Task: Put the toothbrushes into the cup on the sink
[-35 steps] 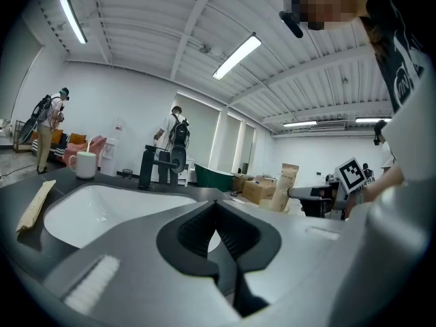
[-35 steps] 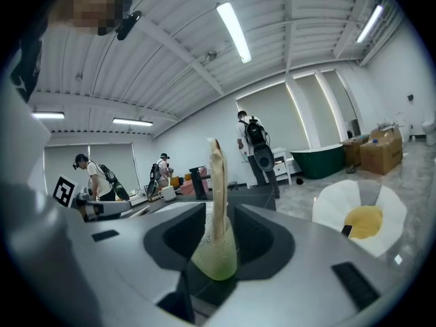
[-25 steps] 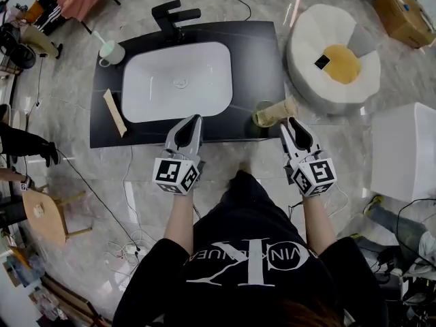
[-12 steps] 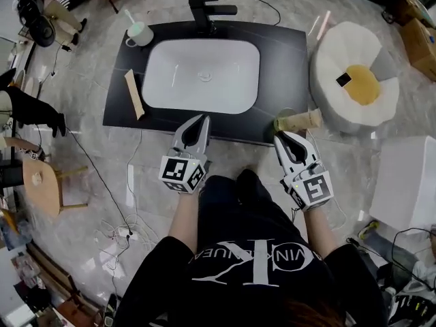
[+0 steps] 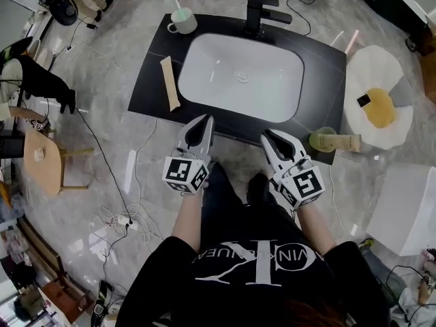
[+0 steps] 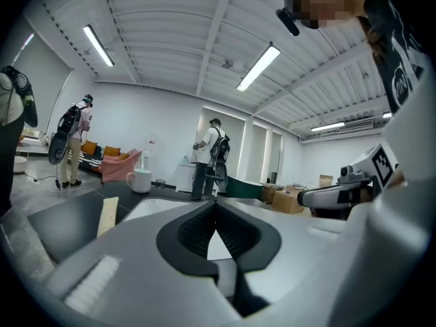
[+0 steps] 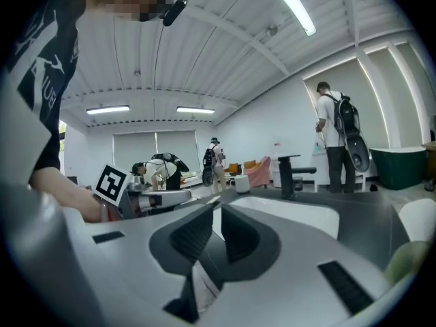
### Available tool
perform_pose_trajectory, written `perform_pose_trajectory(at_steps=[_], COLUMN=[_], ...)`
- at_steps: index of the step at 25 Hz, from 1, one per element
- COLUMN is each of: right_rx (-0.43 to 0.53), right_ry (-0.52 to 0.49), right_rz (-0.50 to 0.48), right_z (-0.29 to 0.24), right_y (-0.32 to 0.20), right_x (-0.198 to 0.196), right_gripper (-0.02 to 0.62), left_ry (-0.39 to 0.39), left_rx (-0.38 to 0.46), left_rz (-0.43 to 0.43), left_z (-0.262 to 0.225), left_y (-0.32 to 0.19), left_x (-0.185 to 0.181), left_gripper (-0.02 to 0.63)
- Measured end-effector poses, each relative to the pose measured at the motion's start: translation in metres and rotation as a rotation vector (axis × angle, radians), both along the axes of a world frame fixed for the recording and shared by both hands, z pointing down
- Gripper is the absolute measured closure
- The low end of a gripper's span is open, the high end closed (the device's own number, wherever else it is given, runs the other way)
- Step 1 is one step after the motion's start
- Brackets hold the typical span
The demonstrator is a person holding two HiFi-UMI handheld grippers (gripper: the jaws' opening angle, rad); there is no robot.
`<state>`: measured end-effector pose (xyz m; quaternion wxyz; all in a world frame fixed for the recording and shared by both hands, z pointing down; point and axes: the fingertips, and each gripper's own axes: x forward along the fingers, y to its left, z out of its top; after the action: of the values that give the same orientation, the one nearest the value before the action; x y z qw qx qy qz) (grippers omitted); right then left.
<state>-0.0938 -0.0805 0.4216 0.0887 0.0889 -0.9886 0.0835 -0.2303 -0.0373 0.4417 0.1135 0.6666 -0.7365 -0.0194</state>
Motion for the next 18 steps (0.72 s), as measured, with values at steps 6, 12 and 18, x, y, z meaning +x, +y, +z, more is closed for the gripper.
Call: perform_pose_trajectory(at_steps=[6, 12, 18], right_rx=[-0.068, -0.13, -0.2], right_ry=[0.026, 0.083, 0.143], right_rz=[-0.013, -0.07, -0.077], right_z=[0.014, 0.035, 0.059], right_y=[0.018, 0.041, 0.057], right_x=[-0.078, -0.161, -0.232], right_gripper=[0.549, 0.549, 0.549], left_ry=[0.005, 0.02, 0.024], left_rx=[-0.007, -0.036, -0.048], left_rz=[-0.066, -0.123, -0.112], left_z=[0.005, 0.021, 0.032], left_y=[0.037, 0.075, 0.091], left_x=[-0.073, -0.133, -0.179], left_gripper=[0.594, 0.594, 0.594])
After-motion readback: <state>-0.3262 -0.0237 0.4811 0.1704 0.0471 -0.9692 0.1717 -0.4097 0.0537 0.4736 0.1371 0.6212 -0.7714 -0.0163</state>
